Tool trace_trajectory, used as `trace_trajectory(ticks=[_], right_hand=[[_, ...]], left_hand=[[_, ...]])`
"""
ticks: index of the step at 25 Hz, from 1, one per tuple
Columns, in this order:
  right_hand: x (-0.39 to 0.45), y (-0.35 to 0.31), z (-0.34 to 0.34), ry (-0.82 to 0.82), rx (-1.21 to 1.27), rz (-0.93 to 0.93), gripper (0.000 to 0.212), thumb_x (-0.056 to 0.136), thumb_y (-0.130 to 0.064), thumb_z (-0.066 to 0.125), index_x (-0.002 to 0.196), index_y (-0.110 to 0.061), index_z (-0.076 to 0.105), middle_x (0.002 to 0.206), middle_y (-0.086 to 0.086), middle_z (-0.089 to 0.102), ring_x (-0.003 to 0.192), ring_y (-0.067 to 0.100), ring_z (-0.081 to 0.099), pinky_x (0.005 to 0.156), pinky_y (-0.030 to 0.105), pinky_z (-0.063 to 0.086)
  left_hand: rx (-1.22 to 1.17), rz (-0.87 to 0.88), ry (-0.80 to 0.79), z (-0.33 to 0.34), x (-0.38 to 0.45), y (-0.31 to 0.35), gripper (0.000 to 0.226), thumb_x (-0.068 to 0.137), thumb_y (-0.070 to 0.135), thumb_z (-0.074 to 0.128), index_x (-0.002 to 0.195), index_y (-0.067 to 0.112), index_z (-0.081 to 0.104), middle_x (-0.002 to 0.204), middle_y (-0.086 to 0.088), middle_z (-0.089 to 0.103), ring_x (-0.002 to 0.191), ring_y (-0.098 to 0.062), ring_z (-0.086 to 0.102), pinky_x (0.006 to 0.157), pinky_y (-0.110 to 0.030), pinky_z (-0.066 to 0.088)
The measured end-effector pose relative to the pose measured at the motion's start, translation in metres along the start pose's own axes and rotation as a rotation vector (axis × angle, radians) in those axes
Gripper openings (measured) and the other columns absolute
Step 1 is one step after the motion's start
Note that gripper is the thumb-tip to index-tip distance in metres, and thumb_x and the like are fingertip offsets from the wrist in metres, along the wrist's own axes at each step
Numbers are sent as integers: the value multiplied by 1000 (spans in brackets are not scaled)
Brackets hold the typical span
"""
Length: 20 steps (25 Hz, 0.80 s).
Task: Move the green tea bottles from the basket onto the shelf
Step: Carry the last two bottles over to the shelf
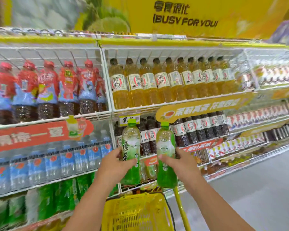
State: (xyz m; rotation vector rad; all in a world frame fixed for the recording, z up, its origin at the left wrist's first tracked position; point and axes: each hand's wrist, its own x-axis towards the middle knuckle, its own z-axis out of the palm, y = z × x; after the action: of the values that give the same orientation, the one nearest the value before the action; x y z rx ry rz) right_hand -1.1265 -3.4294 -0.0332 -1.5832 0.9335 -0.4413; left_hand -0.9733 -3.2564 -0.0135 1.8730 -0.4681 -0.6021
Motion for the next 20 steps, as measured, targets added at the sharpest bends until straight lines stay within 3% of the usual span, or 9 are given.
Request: trace_trajectory(ticks=[2, 3, 5, 6, 8, 10, 15, 17, 20], right_hand=[[2, -6, -8, 16, -7, -16, 92, 53, -69, 89, 131, -26, 65, 118, -4, 74, 102, 17, 73, 86, 41, 62], [-1, -10, -14, 15, -18, -21, 96, 50, -73, 88, 131, -26, 65, 120, -3, 73, 104, 19, 72, 89, 45, 61], [-10, -13, -28, -26, -40, -36, 98, 46, -76, 86, 128, -25, 67, 116, -3, 74, 101, 19, 73, 91, 47, 60], [-15, -13, -37, -47, -40, -59, 92, 49, -74, 87, 125, -25, 69, 113, -4, 75, 99, 18, 73, 89, 45, 60], [-29, -17, -54, -75, -43, -94, 60, 65, -58, 89, 113, -26, 73, 100, -7, 77, 88, 14, 75, 80, 37, 61], [-42, -19, -66, -132, -36, -113, 37, 75, -47, 87, 103, -27, 74, 92, -8, 78, 81, 11, 75, 70, 31, 60], [-75, -19, -60, -259, -25, -137, 29, 78, -45, 86, 98, -30, 71, 96, -5, 76, 85, 14, 73, 67, 33, 60], [-88, -22, -46, -304, -31, -149, 27, 77, -46, 86, 94, -30, 72, 95, -5, 76, 86, 17, 74, 76, 41, 63], [-108, -31, -12, -385, -44, -184, 29, 76, -46, 87, 97, -29, 75, 93, -4, 78, 84, 16, 74, 71, 37, 62]], left_hand=[[-22, 6, 23, 4, -3, 8, 69, 86, 35, 77, 146, 17, 48, 99, 20, 53, 67, 8, 42, 55, -13, 36], [-31, 7, 41, 8, -6, 6, 70, 85, 35, 78, 146, 17, 48, 99, 19, 54, 71, 4, 48, 61, -17, 40], [-8, 15, 89, 17, -24, 9, 77, 83, 38, 80, 149, 19, 45, 122, 10, 61, 91, -7, 59, 77, -24, 43], [0, 7, 107, 21, -35, 11, 76, 82, 39, 80, 148, 21, 47, 128, 8, 61, 95, -7, 61, 77, -22, 44], [6, -7, 115, 29, -59, 16, 63, 83, 39, 80, 139, 22, 56, 117, 12, 64, 84, 3, 57, 63, -16, 42], [8, -3, 140, 36, -80, 13, 49, 83, 39, 80, 127, 26, 62, 113, 15, 65, 82, 9, 54, 60, -16, 40], [37, -46, 236, 28, -138, 9, 33, 82, 38, 81, 109, 41, 64, 103, 19, 64, 80, 8, 57, 60, -13, 43], [74, -62, 296, 13, -156, 7, 38, 79, 41, 82, 114, 36, 66, 107, 14, 68, 83, 1, 62, 64, -18, 47], [83, -89, 399, -20, -180, 0, 45, 80, 43, 81, 120, 31, 66, 104, 14, 68, 81, -1, 64, 60, -19, 47]])
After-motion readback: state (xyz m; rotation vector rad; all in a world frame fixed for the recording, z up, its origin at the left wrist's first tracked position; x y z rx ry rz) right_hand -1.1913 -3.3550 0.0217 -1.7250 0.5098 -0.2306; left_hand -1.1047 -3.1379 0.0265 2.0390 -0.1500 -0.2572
